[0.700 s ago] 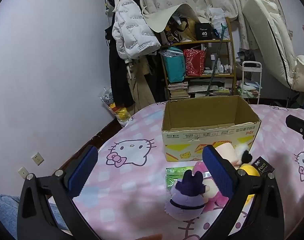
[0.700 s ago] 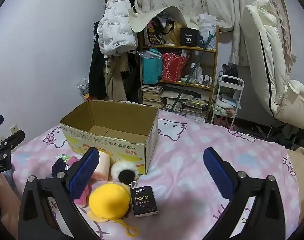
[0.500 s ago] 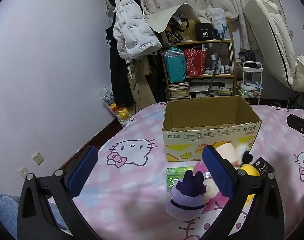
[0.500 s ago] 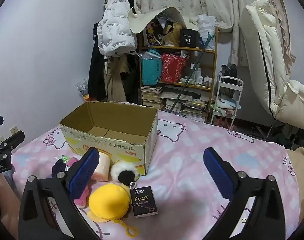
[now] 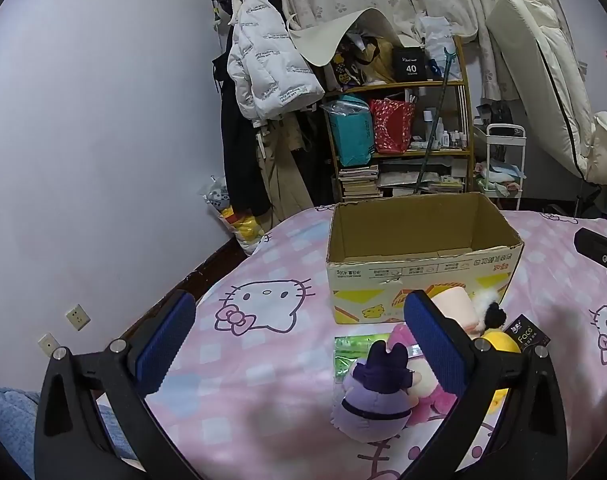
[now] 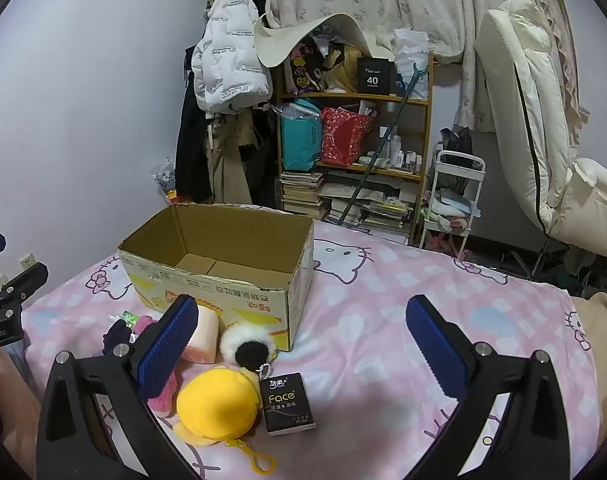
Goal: Organize soft objects
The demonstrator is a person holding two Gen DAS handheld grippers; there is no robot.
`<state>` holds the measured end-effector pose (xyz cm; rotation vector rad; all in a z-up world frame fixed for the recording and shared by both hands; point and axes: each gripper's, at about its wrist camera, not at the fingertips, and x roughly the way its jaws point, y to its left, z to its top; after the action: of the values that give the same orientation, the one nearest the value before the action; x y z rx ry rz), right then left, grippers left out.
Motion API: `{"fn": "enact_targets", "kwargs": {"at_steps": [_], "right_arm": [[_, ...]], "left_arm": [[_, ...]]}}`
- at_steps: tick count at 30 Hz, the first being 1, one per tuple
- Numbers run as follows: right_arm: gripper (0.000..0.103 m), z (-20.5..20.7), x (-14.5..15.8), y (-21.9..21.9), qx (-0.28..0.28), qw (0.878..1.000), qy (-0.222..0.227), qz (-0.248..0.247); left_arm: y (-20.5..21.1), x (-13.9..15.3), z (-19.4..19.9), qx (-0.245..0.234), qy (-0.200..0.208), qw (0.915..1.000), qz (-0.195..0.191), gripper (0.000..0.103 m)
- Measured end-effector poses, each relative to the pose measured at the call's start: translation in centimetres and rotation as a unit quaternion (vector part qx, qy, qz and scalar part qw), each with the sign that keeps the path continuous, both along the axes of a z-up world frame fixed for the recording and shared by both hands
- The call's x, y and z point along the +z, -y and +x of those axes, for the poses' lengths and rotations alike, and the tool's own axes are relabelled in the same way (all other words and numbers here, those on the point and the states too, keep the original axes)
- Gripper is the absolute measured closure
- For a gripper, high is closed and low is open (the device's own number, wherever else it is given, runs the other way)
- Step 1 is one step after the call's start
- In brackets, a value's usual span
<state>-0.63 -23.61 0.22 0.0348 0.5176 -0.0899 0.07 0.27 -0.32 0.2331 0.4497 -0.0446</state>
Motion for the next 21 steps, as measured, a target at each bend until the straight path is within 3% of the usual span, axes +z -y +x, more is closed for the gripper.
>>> {"fn": "enact_targets", "kwargs": {"at_steps": [21], "right_arm": [[0.000, -0.03, 0.00, 0.07, 0.000, 1.000, 0.001, 0.002]], "left_arm": [[-0.31, 0.42, 0.00, 0.006, 0.000, 1.0000, -0.002, 0.000]]}}
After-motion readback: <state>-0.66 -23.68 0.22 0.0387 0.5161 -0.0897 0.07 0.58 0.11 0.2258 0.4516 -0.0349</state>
